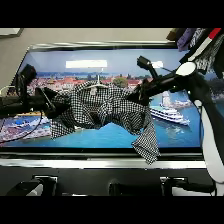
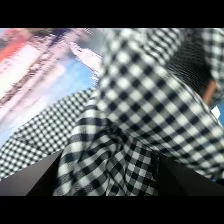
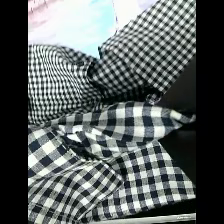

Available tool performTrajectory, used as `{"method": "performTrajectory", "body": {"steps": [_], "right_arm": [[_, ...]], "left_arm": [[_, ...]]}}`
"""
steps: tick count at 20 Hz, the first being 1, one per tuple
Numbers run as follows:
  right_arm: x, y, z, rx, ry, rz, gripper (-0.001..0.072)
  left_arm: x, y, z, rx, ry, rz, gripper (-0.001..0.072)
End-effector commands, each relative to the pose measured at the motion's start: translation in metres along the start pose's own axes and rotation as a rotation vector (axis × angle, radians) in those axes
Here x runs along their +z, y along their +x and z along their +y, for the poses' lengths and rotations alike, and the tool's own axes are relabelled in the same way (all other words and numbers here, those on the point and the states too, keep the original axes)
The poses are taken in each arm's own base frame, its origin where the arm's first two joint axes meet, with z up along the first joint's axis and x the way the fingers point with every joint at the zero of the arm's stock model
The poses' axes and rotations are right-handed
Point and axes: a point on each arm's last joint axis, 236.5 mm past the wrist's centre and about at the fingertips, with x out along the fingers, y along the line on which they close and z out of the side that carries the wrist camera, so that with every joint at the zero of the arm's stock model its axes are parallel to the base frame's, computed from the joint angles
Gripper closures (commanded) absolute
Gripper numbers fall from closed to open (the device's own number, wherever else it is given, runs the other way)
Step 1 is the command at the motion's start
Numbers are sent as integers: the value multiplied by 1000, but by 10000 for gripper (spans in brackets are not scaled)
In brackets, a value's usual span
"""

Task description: Fold the clothes and pants, and hang the long-sleeved shirts on hangers.

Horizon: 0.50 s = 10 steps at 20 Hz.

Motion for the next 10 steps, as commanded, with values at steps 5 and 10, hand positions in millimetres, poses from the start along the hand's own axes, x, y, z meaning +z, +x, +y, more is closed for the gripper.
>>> {"method": "performTrajectory", "body": {"steps": [5, 10], "right_arm": [[26, -102, 12, -432, 110, 51, 674], [-12, -185, 21, -777, 350, 157, 673]], "left_arm": [[81, -46, 77, 284, -569, -446, 89], [117, -72, 61, 180, -704, -614, 91]]}}
